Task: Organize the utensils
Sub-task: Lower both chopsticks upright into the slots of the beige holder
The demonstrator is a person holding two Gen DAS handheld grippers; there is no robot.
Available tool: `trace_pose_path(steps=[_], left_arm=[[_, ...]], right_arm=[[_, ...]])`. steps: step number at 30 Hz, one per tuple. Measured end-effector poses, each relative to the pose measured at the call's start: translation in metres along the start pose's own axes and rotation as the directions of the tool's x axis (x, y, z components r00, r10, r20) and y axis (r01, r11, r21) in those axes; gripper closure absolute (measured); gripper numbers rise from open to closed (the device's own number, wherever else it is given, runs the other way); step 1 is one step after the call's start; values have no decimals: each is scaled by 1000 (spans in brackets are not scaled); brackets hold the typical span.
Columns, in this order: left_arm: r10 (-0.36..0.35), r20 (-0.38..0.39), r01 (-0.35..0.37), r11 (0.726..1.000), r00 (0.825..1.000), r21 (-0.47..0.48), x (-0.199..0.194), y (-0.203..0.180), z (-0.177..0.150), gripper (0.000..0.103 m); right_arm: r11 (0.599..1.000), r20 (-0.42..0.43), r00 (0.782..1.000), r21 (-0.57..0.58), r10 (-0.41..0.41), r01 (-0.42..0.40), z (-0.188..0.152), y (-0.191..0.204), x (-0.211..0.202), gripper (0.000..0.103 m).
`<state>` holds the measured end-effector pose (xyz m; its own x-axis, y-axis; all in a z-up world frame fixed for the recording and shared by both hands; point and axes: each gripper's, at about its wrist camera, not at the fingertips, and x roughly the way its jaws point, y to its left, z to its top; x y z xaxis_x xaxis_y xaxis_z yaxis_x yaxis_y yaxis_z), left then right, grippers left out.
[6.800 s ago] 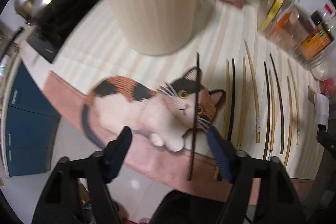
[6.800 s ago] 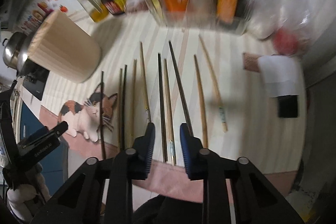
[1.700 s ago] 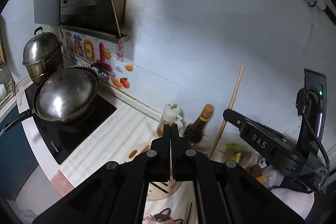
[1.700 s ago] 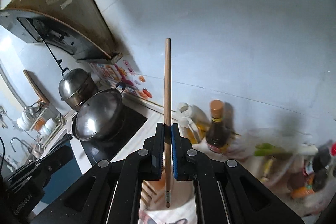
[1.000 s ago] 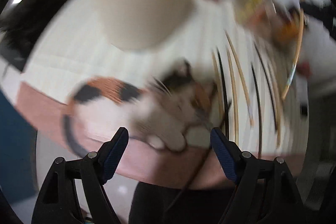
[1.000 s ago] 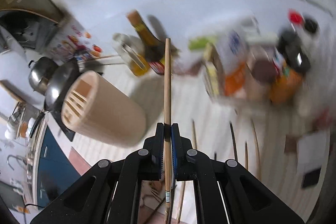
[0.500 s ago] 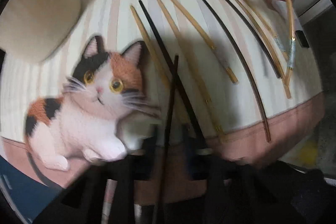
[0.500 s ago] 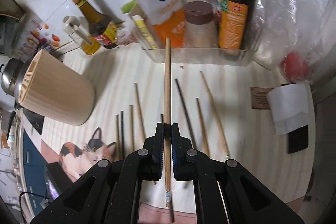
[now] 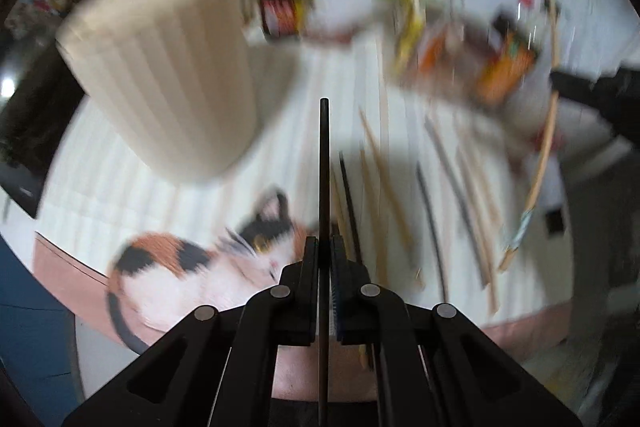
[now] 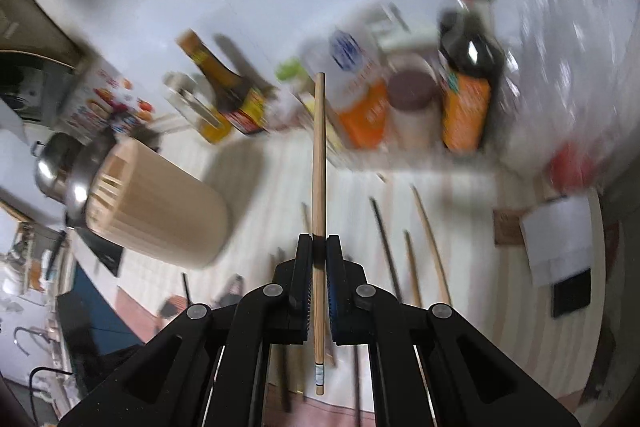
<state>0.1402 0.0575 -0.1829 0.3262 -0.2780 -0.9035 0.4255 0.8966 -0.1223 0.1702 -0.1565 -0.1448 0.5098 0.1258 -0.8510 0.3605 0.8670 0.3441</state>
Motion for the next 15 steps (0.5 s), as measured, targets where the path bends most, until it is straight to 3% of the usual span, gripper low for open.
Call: trace_pose_path(steps=[3, 5, 9, 12, 15], left_arm=[[-4, 123, 11, 998, 992, -56, -52, 10, 32, 100], [-11, 211, 31, 995, 977, -93, -84, 16, 54, 100], [6, 373, 51, 988, 928, -144, -137, 34, 107, 100], [55, 447, 37, 980, 893, -194, -159, 59, 140, 100], [107, 470, 11, 971, 876, -241, -157, 83, 175, 100]], right_arm=[[998, 54, 997, -32, 52, -51, 24, 22, -19, 96], [994, 97, 991, -62, 95, -90, 45, 44, -32, 96], [978, 161, 973, -151, 166, -142, 82, 96, -39, 96], [961, 191, 958, -218, 213, -170, 104, 138, -28, 96], [943, 194, 946, -262, 259, -204, 123, 178, -5, 96]])
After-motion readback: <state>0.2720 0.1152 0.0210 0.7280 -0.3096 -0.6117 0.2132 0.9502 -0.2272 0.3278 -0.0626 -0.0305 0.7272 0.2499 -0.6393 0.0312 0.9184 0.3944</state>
